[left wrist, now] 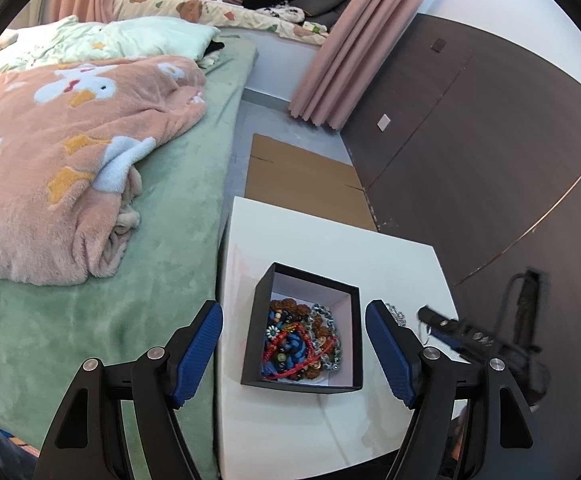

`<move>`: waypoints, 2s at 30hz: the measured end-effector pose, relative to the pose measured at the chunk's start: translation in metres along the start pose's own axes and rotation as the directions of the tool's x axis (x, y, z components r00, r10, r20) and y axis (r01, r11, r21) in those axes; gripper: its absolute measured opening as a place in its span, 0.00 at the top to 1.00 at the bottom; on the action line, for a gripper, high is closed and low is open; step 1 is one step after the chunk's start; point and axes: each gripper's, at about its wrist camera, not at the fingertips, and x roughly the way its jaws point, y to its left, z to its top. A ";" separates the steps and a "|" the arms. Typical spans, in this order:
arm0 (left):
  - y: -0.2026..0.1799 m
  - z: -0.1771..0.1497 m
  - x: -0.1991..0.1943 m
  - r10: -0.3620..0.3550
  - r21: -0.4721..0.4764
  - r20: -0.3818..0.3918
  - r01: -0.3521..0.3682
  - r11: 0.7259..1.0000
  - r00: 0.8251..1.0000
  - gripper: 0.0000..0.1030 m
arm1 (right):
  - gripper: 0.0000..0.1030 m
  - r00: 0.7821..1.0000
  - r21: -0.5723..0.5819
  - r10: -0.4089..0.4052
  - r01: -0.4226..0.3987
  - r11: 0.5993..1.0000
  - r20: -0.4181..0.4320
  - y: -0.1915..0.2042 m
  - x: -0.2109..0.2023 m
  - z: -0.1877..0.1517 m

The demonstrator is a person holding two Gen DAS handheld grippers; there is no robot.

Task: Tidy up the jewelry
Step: 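Lift the silver hoop earring with the right gripper and drop it into the box, then move the left gripper to the silver chain necklace and grasp it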

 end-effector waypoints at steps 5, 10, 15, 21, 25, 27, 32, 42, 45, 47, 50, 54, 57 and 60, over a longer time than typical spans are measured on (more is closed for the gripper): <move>0.001 -0.003 0.005 0.028 0.023 0.007 -0.028 0.999 1.000 0.28 | 0.50 0.991 0.003 0.129 -0.129 0.992 0.036 0.019 -0.005 0.002; 0.004 -0.003 0.020 0.085 0.015 -0.037 -0.085 0.996 0.996 0.27 | 0.50 0.968 -0.031 0.249 -0.248 0.968 0.039 0.047 -0.002 0.001; -0.008 -0.004 0.028 0.131 0.071 -0.056 -0.127 0.989 0.990 0.27 | 0.40 0.935 -0.118 0.355 -0.353 0.928 -0.006 0.085 0.006 -0.006; -0.026 -0.010 0.027 0.102 0.138 -0.055 -0.094 0.986 0.993 0.27 | 0.22 0.945 -0.076 0.321 -0.316 0.946 0.056 0.064 -0.003 -0.001; -0.040 -0.010 0.024 0.054 0.153 -0.049 -0.046 0.987 0.997 0.27 | 0.22 0.959 0.006 0.273 -0.274 0.962 0.075 0.029 -0.011 0.002; -0.050 -0.010 0.024 0.057 0.181 -0.049 -0.047 0.982 0.997 0.27 | 0.22 0.967 0.029 0.239 -0.242 0.970 0.083 0.013 -0.020 0.000; -0.072 -0.011 0.029 0.022 0.208 -0.056 -0.010 0.978 0.998 0.27 | 0.22 0.982 0.089 0.161 -0.170 0.981 0.097 -0.018 -0.030 0.002; -0.120 -0.020 0.058 -0.012 0.281 -0.105 0.041 0.959 0.994 0.27 | 0.10 0.983 0.142 0.133 -0.150 0.978 0.124 -0.054 -0.049 0.003; -0.134 -0.023 0.072 -0.002 0.305 -0.123 0.040 0.952 0.992 0.27 | 0.10 0.987 0.160 0.115 -0.131 0.978 0.108 -0.064 -0.049 0.001; -0.141 -0.026 0.081 -0.007 0.308 -0.141 0.051 0.950 0.990 0.27 | 0.10 0.991 0.180 0.087 -0.104 0.978 0.101 -0.073 -0.049 0.001; -0.150 -0.031 0.095 -0.026 0.314 -0.167 0.078 0.946 0.986 0.27 | 0.10 0.995 0.223 0.057 -0.074 0.972 0.081 -0.089 -0.046 0.001; -0.166 -0.040 0.122 0.005 0.339 -0.201 0.065 0.938 0.980 0.27 | 0.10 0.998 0.277 -0.004 -0.013 0.961 0.061 -0.109 -0.043 0.000; -0.173 -0.045 0.139 0.022 0.350 -0.220 0.058 0.935 0.975 0.28 | 0.10 0.998 0.301 -0.012 -0.008 0.953 0.062 -0.120 -0.046 -0.001; -0.179 -0.049 0.153 0.018 0.355 -0.233 0.068 0.932 0.972 0.33 | 0.10 0.998 0.335 -0.008 -0.012 0.942 0.058 -0.131 -0.047 -0.002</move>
